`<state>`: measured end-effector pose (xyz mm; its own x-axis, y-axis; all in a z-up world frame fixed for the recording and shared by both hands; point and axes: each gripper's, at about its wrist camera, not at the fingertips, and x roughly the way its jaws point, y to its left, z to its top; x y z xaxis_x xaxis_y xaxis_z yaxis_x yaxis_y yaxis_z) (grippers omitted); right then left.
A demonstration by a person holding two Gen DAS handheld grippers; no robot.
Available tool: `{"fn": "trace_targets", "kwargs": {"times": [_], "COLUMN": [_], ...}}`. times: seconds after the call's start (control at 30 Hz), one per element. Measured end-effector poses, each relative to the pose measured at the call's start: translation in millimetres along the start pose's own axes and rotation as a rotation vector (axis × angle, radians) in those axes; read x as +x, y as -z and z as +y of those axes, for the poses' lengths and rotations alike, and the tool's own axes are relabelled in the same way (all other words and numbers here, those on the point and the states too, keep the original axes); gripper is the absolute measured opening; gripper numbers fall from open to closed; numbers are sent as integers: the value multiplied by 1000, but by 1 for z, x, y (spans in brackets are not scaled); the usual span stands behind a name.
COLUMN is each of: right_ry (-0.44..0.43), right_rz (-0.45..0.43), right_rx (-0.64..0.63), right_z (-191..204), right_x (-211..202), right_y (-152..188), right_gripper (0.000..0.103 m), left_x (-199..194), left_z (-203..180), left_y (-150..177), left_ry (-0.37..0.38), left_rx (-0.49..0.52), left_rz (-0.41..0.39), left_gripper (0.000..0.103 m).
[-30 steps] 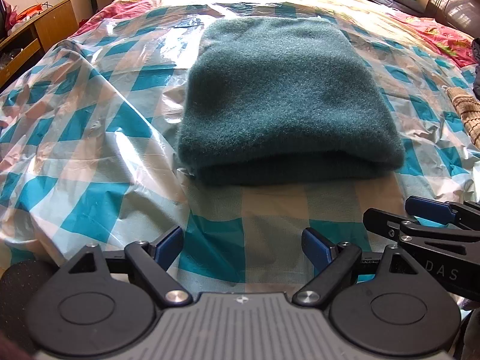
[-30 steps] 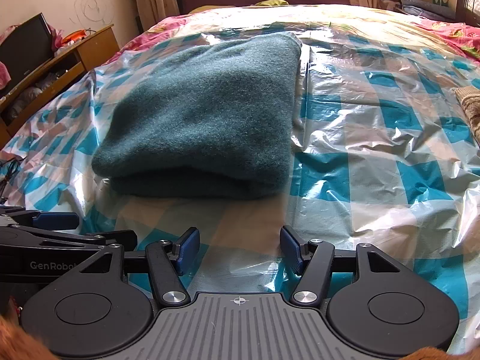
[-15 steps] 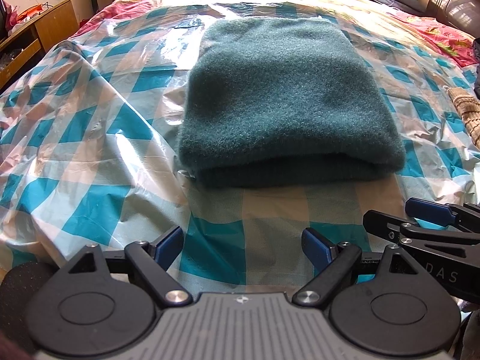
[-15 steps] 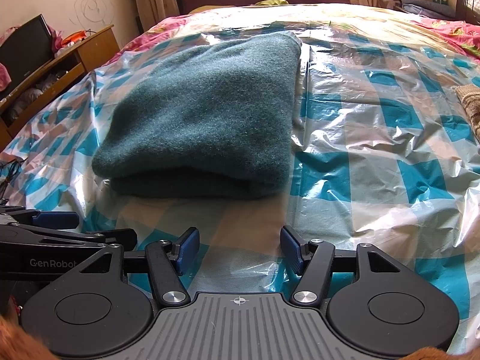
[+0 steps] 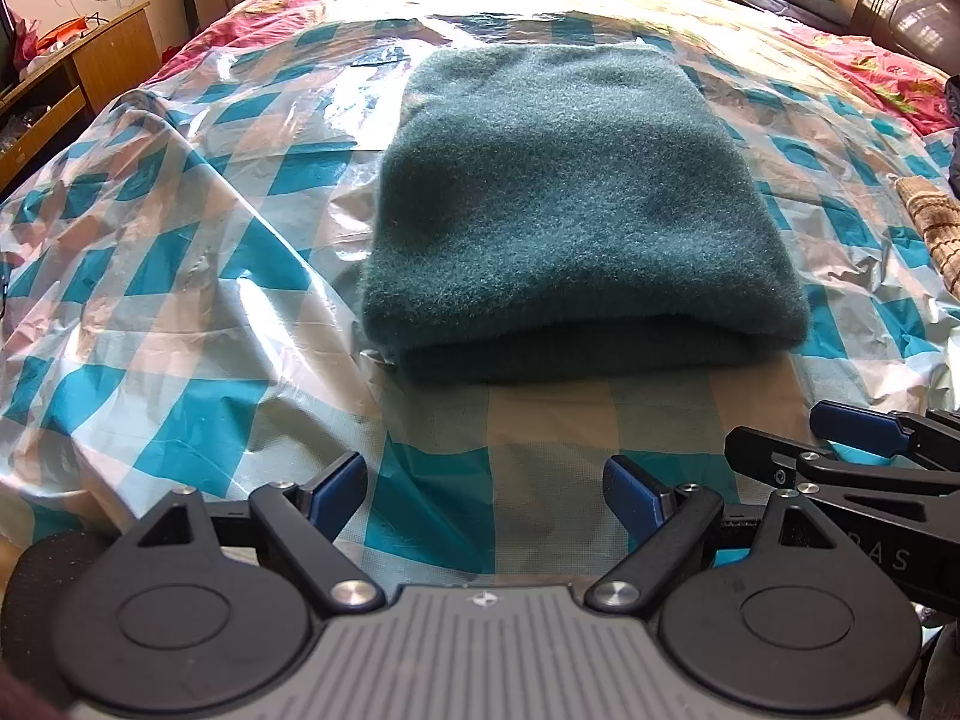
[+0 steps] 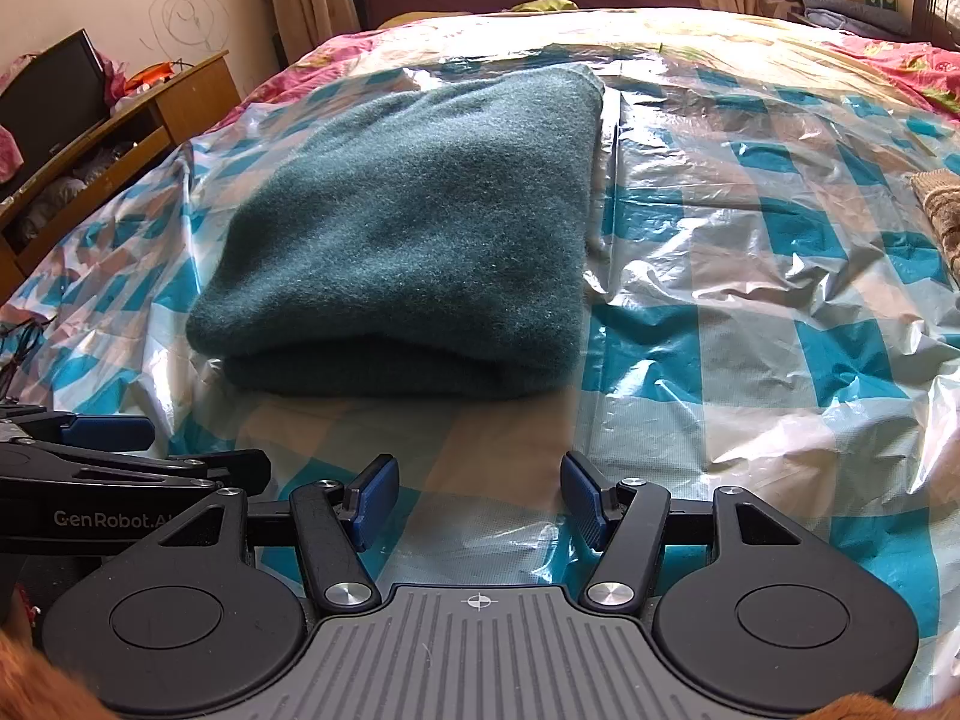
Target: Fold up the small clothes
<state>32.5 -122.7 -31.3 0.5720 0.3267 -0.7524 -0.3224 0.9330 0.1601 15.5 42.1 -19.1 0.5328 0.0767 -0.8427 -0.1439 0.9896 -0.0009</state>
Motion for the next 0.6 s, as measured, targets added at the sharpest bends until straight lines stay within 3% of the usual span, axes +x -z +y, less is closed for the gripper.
{"fn": "trace_targets", "kwargs": {"times": [0.6], "right_ry": [11], "right_rz": [1], "right_rx": [9], "right_z": [-2], "right_x": [2], "right_y": [0], "right_gripper": [60], "left_x": [1], "left_z": [-3], "left_y": [-2], "left_ry": [0], "left_rx": [9], "left_rz": [-3], "left_gripper": [91]}}
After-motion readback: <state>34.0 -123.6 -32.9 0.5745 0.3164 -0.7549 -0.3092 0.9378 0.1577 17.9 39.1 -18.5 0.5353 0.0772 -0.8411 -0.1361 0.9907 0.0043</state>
